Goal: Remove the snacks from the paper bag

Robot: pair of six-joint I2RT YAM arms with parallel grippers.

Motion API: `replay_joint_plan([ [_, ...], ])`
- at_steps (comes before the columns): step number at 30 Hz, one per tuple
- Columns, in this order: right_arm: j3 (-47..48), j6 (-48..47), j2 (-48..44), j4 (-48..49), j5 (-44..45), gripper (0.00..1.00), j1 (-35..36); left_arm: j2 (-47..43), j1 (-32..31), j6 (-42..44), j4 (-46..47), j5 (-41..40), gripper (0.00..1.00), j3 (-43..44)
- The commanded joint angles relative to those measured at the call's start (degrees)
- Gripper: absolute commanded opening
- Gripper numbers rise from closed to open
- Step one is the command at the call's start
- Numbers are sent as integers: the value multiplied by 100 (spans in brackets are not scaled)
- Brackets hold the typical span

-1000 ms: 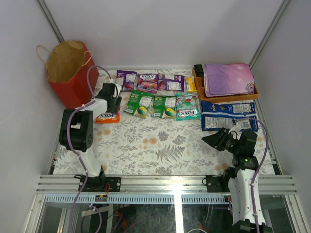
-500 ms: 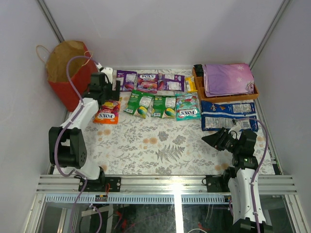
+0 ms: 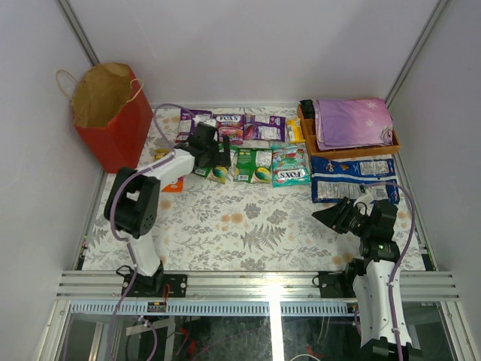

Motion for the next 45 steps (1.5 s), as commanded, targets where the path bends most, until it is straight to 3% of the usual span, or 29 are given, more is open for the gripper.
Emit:
replay_joint_plan([
  [1,332,-92,30,-68,87,38,49,414,-145,-416,255,-247,98,281],
  [7,484,-151,132,-187,231,38,43,726,-121,-695,132,-393,99,360],
  [15,600,-94,129,-308,313,38,52,823,-128,-1748,288,-116,100,-153],
  [25,720,-138,-20,-610,372,38,61,301,-257,-3105,876,-339,100,-1275],
  [30,849,-224,-71,-804,401,38,61,-7,-268,-3436,880,-592,100,-1425],
  [34,874,-215,-133,-865,404,38,67,-213,-268,-3169,513,-810,100,-1176],
  [39,887,-208,-157,-886,385,38,61,-626,-121,-2132,-394,-1459,100,-501],
  [45,743,-129,-112,-686,251,38,61,-628,932,-1140,-1168,-1434,100,-231],
])
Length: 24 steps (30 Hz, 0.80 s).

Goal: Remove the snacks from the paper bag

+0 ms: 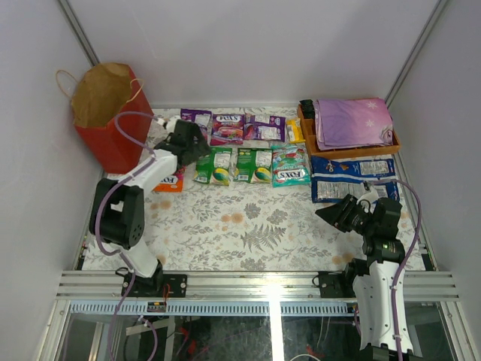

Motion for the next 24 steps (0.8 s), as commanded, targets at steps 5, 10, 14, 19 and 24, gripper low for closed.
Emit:
replay_joint_plan([
  [5,-32,59,16,367,-339,38,40,-185,1524,1157,-845,-515,100,-94],
  [10,-93,44,51,428,-509,38,41,283,1744,1356,-950,-615,100,314],
  [14,-155,54,11,508,-559,38,40,698,1774,1348,-749,-601,100,418],
  [19,-230,102,81,659,-622,38,49,1162,1770,1217,-583,-449,100,463],
  [24,-283,104,78,698,-575,38,48,1232,1761,1008,-367,-280,100,315],
])
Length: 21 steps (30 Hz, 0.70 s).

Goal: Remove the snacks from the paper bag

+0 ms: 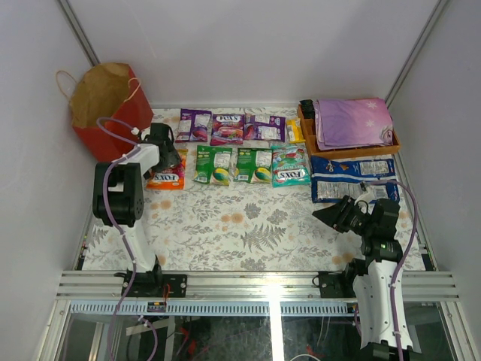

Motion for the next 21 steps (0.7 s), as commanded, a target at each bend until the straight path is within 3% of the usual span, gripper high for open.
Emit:
replay_joint_plan([
  [1,-39,56,23,314,-134,38,42,178,-10,-187,318,206,100,-87],
  [14,47,79,106,317,-34,38,43,297,-407,56,382,273,100,76],
  [21,215,147,60,228,69,40,45,-300,-374,46,44,-169,100,233],
])
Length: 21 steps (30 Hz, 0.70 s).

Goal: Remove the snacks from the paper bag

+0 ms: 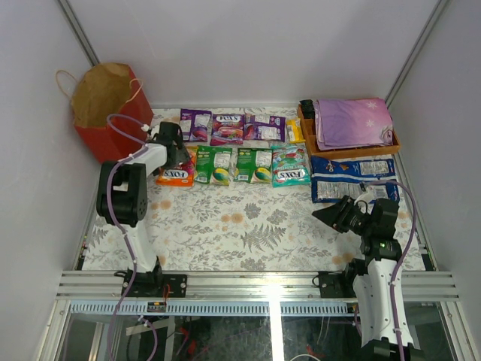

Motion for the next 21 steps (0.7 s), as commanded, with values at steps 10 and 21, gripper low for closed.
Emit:
replay_joint_plan([
  [10,1465,221,203,88,1027,99,150,-3396,-104,353,-300,833,100,-218],
  [21,3443,-867,1518,-404,3558,99,2180,-5882,-2683,1196,145,1414,100,-1277],
])
